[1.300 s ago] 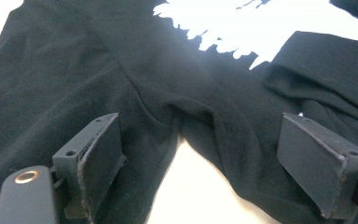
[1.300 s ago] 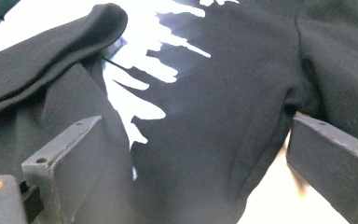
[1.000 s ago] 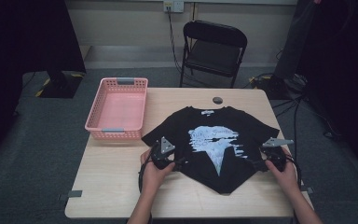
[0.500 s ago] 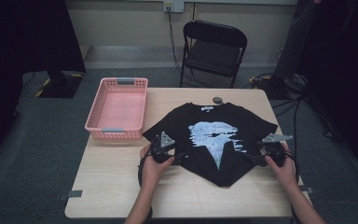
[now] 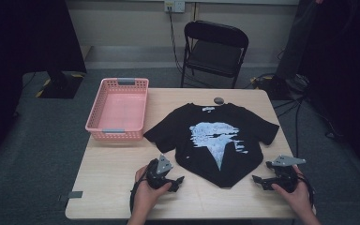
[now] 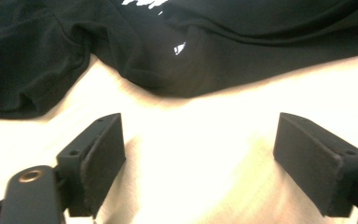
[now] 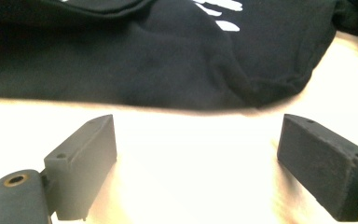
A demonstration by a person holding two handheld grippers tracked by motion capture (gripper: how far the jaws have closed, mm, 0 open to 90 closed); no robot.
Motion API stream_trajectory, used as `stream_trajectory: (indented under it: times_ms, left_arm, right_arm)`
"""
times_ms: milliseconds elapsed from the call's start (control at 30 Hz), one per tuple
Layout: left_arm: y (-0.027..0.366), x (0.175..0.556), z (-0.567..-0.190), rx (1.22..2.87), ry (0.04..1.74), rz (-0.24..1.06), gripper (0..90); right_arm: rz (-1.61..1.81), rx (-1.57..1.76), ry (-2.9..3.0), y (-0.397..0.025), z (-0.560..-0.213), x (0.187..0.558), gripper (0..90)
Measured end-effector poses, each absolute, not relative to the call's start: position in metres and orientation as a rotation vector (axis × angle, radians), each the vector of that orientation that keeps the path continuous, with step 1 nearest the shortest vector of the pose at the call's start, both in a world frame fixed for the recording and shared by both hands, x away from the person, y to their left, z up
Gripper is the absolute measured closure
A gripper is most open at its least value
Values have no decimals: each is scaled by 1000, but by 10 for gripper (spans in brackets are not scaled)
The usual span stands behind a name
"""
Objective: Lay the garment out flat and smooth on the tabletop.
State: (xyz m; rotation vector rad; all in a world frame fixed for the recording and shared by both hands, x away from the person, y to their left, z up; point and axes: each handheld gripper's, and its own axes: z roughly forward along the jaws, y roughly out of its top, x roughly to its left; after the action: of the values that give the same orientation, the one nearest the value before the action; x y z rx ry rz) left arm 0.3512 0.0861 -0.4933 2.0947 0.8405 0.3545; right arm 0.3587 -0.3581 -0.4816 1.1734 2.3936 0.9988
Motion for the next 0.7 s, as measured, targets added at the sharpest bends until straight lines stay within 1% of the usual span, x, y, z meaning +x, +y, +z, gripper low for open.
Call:
stream_trajectory:
  times_ms: [400, 500, 700]
  left_arm:
    - [88, 349, -494, 2089, 858, 359, 138]
    - [89, 349, -494, 2091, 861, 361, 133]
    - [91, 350, -494, 2083, 890, 372, 121]
  right_arm:
    - [975, 1197, 2376, -356, -482, 359, 90]
    - [992, 1241, 2351, -355, -481, 360, 119]
    - [1032, 1247, 2330, -349, -469, 382, 133]
